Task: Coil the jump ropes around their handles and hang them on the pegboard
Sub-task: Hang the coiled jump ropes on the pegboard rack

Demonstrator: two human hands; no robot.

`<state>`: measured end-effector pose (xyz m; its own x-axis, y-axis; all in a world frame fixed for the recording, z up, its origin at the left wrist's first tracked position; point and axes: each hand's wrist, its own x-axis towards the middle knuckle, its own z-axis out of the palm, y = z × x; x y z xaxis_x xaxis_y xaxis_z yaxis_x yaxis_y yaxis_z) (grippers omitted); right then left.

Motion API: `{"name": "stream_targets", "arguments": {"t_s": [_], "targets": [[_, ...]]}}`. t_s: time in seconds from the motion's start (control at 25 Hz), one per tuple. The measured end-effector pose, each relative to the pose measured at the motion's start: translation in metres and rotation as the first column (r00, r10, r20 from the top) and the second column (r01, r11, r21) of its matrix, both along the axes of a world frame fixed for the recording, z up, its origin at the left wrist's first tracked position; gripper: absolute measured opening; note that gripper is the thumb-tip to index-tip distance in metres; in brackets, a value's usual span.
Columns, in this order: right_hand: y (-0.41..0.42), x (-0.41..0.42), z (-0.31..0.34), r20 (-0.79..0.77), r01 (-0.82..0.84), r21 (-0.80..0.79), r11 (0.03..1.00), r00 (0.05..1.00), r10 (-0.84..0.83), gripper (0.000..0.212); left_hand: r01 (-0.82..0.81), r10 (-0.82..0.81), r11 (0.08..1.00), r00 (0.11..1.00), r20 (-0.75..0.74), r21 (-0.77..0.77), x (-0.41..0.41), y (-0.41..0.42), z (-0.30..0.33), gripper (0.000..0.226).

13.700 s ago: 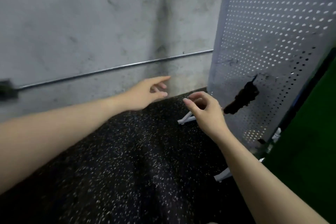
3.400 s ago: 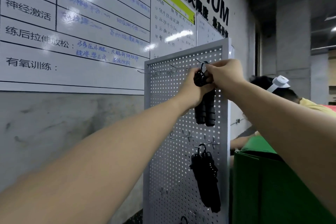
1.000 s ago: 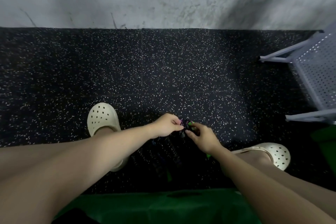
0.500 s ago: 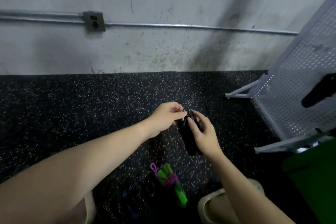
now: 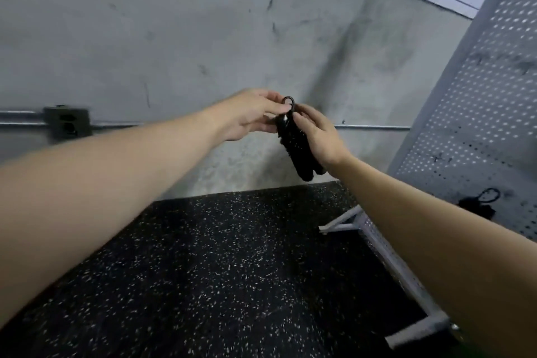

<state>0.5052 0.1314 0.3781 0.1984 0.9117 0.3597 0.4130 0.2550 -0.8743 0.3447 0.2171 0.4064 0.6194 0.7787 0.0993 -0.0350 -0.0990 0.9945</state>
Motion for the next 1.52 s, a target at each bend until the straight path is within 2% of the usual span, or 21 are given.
{"name": "stream_targets", "arguments": {"t_s": [0.12,0.2,0.52,0.68,0.8,1.0,1.2,1.52], "targets": [[0.02,0.041,-0.017,0.284,0.092,0.005,0.996,0.955,-0.09,0.056,0.032,-0.031,0.999,0.997,0.076,-0.014,0.045,0.029,-0.012,0.013],[0.023,0.07,-0.024,0.359,0.156,0.049,0.987,0.919,-0.163,0.067,0.059,-0.06,0.998,0.995,0.076,0.015,0.082,0.04,-0.017,0.014],[0.002,0.169,-0.048,0.238,0.443,0.175,0.88,0.848,-0.474,0.05,0.218,-0.221,0.974,0.975,0.038,0.06,0.234,0.045,-0.034,0.005],[-0.008,0.221,-0.087,0.079,0.556,0.179,0.812,0.815,-0.575,0.041,0.25,-0.249,0.967,0.968,-0.024,0.054,0.308,0.04,-0.062,0.007],[-0.006,0.257,-0.109,0.051,0.586,0.173,0.792,0.797,-0.601,0.036,0.237,-0.235,0.97,0.971,-0.046,0.058,0.345,0.037,-0.081,0.006],[-0.002,0.295,-0.125,0.064,0.617,0.111,0.779,0.778,-0.625,0.028,0.233,-0.225,0.968,0.97,-0.091,0.091,0.385,0.044,-0.1,0.005],[0.003,0.321,-0.139,0.033,0.682,0.155,0.715,0.72,-0.694,0.023,0.266,-0.245,0.944,0.961,-0.126,0.194,0.417,0.05,-0.104,0.006],[0.001,0.34,-0.143,0.087,0.688,0.147,0.711,0.707,-0.702,0.031,0.365,-0.362,0.924,0.931,-0.052,0.116,0.429,0.056,-0.112,0.006]]}}
